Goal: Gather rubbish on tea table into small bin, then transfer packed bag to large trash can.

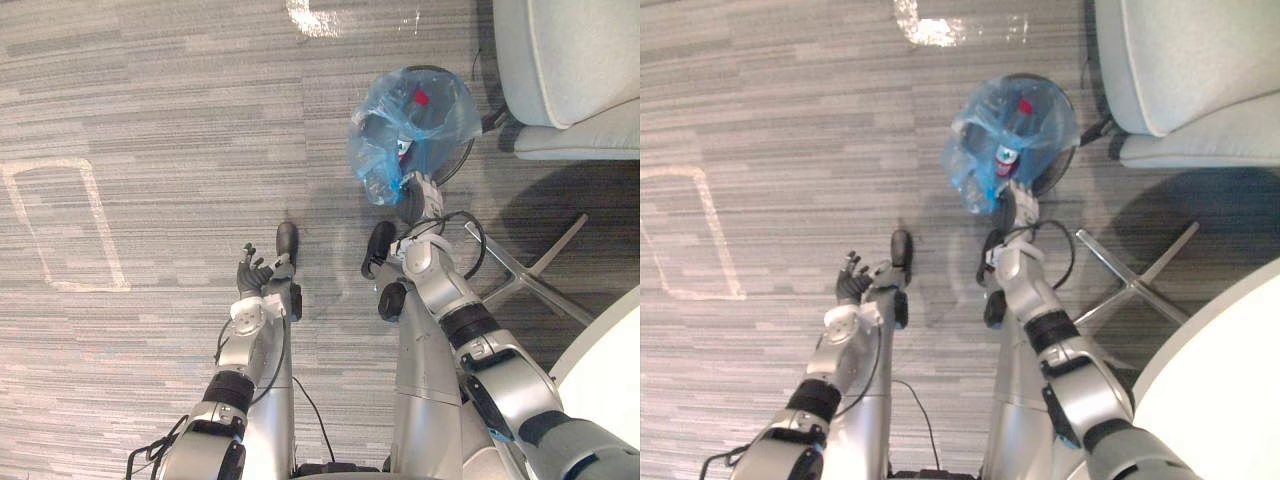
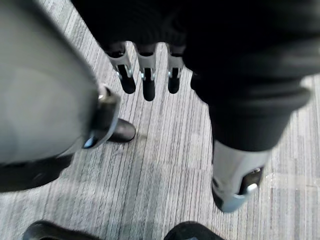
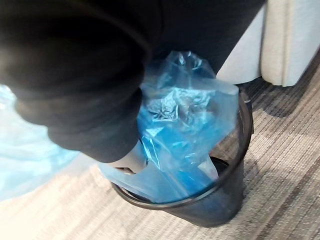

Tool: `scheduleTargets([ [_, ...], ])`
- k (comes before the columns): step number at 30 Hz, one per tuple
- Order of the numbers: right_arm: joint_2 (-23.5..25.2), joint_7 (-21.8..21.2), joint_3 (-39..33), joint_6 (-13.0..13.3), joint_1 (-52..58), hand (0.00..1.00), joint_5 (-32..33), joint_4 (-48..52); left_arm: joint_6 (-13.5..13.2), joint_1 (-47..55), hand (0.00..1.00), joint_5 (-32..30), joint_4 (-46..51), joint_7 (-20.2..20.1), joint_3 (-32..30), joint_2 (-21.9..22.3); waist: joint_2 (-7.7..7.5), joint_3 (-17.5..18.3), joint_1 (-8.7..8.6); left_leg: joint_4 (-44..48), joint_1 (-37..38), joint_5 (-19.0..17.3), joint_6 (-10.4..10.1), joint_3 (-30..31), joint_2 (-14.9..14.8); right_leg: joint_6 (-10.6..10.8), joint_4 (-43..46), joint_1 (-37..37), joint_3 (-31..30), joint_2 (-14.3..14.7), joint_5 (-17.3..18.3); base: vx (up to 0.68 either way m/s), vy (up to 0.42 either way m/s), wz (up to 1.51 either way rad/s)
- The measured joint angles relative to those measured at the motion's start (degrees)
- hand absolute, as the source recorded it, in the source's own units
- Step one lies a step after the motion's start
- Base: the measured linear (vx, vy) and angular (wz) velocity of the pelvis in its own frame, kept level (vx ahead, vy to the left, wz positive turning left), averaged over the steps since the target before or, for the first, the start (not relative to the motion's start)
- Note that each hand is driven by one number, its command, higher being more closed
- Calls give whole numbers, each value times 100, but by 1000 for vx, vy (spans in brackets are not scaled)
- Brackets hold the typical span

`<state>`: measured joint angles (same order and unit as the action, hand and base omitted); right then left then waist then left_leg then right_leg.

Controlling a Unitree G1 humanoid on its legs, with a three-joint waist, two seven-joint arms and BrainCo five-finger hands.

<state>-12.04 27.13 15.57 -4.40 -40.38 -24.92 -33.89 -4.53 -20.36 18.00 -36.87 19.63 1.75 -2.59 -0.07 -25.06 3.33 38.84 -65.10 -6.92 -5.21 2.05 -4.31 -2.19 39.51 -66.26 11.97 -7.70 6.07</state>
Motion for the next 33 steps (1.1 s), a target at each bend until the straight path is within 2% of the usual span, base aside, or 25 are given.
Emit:
scheduleTargets([
  [3, 251, 2, -108, 102, 367, 100, 140, 300, 73, 14, 0, -91, -484, -6, -85, 52, -47, 30, -2, -248, 586, 16, -23, -43, -18, -39, -274, 599, -8, 46, -94, 47, 20, -8],
  [8, 473, -42, -121, 192, 875, 100, 376, 853, 226, 262, 0, -225, -743, -96, -250, 116, -86, 51, -3, -552, 1442, 9, -12, -96, -20, -25, -575, 1440, -13, 73, -102, 58, 14, -4],
  [10, 563, -197, -116, 234, 1343, 100, 601, 1213, 259, 559, 0, -333, -771, -140, -264, 165, -133, 92, -7, -819, 2189, 0, 1, -161, -21, -14, -809, 2141, -38, 96, -96, 91, -3, -9],
  [11, 562, -219, -117, 237, 1426, 100, 644, 1270, 259, 603, 0, -337, -772, -147, -266, 175, -136, 100, -7, -862, 2292, -1, 3, -164, -22, -12, -851, 2241, -37, 101, -94, 64, -20, -8],
  [13, 638, -365, -102, 357, 2025, 100, 838, 1766, 288, 954, 0, -459, -882, -241, -313, 191, -228, 395, -11, -1130, 2831, -5, 6, -213, -55, 12, -1147, 2761, -43, 168, -99, 57, -30, -9],
  [14, 653, -384, -90, 380, 2096, 100, 880, 1829, 298, 1013, 0, -460, -891, -245, -314, 188, -248, 450, -13, -1174, 2903, -6, 7, -226, -61, 16, -1197, 2828, -48, 179, -101, 71, -38, -12],
  [16, 753, -578, -57, 488, 2570, 100, 995, 2261, 381, 1376, 0, -578, -925, -295, -312, 175, -326, 682, -19, -1547, 3610, -12, 16, -287, -97, 89, -1548, 3489, -62, 245, -82, 110, -47, -11],
  [17, 753, -627, -32, 492, 2657, 100, 1002, 2346, 400, 1442, 0, -609, -957, -320, -309, 174, -336, 750, -19, -1626, 3734, -11, 15, -299, -102, 93, -1619, 3609, -62, 255, -85, 107, -34, -7],
  [20, 763, -866, 45, 584, 3161, 100, 1141, 2862, 491, 1801, 0, -789, -1053, -394, -285, 223, -332, 1223, -35, -2077, 4333, 50, -16, -330, -96, 101, -1958, 4155, -41, 274, -115, 121, -4, 0],
  [21, 764, -893, 45, 596, 3196, 100, 1154, 2899, 498, 1820, 0, -807, -1083, -398, -284, 227, -327, 1267, -36, -2125, 4389, 63, -7, -330, -94, 105, -2003, 4213, -33, 275, -121, 161, 12, 4],
  [23, 769, -1093, 34, 632, 3360, 100, 1211, 3081, 533, 1941, 0, -987, -1265, -408, -226, 232, -328, 1557, -52, -2570, 4793, 221, 0, -334, -64, 156, -2354, 4577, -13, 295, -220, 140, 13, 5],
  [27, 775, -1285, -4, 681, 3383, 100, 1320, 3078, 546, 1945, 0, -1165, -1476, -416, -200, 231, -274, 1717, -83, -2951, 5205, 317, -1, -324, -59, 235, -2993, 5100, -4, 374, -473, 128, 37, -1],
  [30, 755, -1422, -35, 687, 3394, 100, 1463, 3071, 548, 1945, 0, -1240, -1505, -415, -168, 186, -210, 1842, -126, -3169, 5495, 349, 30, -326, 4, 337, -3782, 5639, -43, 420, -833, 76, 68, -5],
  [33, 721, -1595, -63, 745, 3391, 100, 1747, 3071, 555, 2001, 0, -1258, -1052, -406, 166, 24, -202, 1919, -143, -3223, 5616, 358, 43, -333, 71, 385, -4159, 5895, -97, 419, -1020, 36, 61, -3],
])
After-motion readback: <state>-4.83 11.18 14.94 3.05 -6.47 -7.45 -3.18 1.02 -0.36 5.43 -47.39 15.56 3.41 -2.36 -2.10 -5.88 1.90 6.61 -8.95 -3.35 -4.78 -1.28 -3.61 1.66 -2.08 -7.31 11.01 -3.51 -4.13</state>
